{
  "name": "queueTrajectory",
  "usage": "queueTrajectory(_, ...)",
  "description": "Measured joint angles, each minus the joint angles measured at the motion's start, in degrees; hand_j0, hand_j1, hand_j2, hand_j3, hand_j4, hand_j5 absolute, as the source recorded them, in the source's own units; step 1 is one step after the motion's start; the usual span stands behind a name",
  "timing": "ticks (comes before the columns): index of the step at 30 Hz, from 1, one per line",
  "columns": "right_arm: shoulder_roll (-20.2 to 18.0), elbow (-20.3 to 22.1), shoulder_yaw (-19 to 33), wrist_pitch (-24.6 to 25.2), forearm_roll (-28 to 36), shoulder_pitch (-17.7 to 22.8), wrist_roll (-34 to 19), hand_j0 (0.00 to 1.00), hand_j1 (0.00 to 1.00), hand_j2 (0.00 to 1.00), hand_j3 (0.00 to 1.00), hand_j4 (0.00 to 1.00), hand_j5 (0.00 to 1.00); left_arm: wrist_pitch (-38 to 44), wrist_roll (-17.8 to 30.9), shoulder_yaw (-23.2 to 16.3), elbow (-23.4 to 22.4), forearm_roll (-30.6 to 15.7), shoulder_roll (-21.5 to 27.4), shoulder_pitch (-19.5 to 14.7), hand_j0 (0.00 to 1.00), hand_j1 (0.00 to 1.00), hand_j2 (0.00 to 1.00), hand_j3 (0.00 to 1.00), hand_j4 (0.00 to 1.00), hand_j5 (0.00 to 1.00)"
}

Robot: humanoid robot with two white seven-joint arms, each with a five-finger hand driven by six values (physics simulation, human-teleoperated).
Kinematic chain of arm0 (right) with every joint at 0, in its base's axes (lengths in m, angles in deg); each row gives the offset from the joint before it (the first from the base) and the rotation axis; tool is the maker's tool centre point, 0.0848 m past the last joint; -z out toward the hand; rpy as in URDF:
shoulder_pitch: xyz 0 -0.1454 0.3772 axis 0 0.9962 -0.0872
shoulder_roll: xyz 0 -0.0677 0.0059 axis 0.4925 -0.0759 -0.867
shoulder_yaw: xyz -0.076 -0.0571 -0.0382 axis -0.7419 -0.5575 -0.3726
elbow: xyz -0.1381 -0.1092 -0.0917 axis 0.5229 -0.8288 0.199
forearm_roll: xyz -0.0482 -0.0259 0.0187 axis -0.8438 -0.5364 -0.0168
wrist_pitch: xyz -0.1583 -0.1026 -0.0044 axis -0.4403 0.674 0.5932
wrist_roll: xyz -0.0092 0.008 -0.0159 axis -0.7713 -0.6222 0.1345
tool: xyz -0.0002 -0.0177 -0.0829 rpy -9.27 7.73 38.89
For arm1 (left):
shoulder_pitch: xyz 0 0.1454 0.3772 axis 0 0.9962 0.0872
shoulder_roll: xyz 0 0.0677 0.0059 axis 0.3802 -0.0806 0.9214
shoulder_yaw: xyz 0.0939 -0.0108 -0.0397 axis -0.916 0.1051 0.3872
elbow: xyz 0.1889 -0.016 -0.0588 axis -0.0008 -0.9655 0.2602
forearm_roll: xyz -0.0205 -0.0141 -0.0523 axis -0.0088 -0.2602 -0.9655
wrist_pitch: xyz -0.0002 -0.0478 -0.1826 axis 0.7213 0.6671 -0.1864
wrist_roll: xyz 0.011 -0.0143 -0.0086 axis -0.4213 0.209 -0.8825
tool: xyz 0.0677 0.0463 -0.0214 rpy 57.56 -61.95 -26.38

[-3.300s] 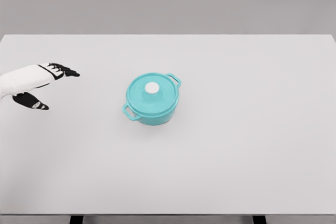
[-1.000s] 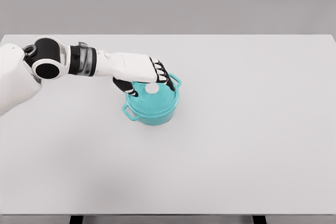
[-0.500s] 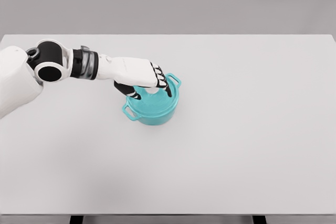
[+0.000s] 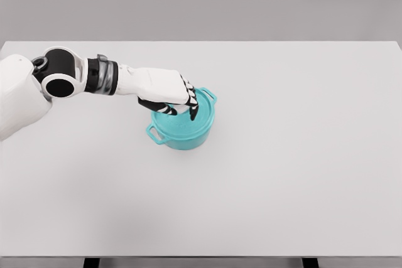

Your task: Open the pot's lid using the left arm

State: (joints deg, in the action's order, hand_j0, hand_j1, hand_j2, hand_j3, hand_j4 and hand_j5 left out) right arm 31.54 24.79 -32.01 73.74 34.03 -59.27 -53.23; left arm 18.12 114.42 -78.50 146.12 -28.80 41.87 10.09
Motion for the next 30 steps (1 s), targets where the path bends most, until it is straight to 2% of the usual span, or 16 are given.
queueTrajectory(5, 0.0, 0.0, 0.0, 0.0, 0.0, 0.0, 0.0, 1.0, 1.0, 1.0, 1.0, 1.0, 1.0, 0.0, 0.0, 0.0, 0.0, 0.3, 0.1, -0.2, 0.41, 0.41, 0.41, 0.41, 0.41, 0.41)
queueTrajectory(13, 0.0, 0.0, 0.0, 0.0, 0.0, 0.0, 0.0, 1.0, 1.0, 1.0, 1.0, 1.0, 1.0, 0.0, 0.0, 0.1, 0.1, 0.3, 1.0, -1.1, 0.41, 0.41, 0.41, 0.41, 0.41, 0.41)
queueTrajectory(22, 0.0, 0.0, 0.0, 0.0, 0.0, 0.0, 0.0, 1.0, 1.0, 1.0, 1.0, 1.0, 1.0, 0.0, 0.0, 0.7, 0.1, -0.1, 7.5, -4.0, 0.41, 0.41, 0.41, 0.41, 0.41, 0.41)
queueTrajectory(26, 0.0, 0.0, 0.0, 0.0, 0.0, 0.0, 0.0, 1.0, 1.0, 1.0, 1.0, 1.0, 1.0, 0.0, 0.0, 0.9, -0.2, 0.2, 11.2, -4.1, 0.42, 0.42, 0.42, 0.42, 0.42, 0.42)
queueTrajectory(30, 0.0, 0.0, 0.0, 0.0, 0.0, 0.0, 0.0, 1.0, 1.0, 1.0, 1.0, 1.0, 1.0, 0.0, 0.0, 0.9, -3.7, 2.2, 12.8, -4.0, 0.42, 0.42, 0.42, 0.42, 0.42, 0.42)
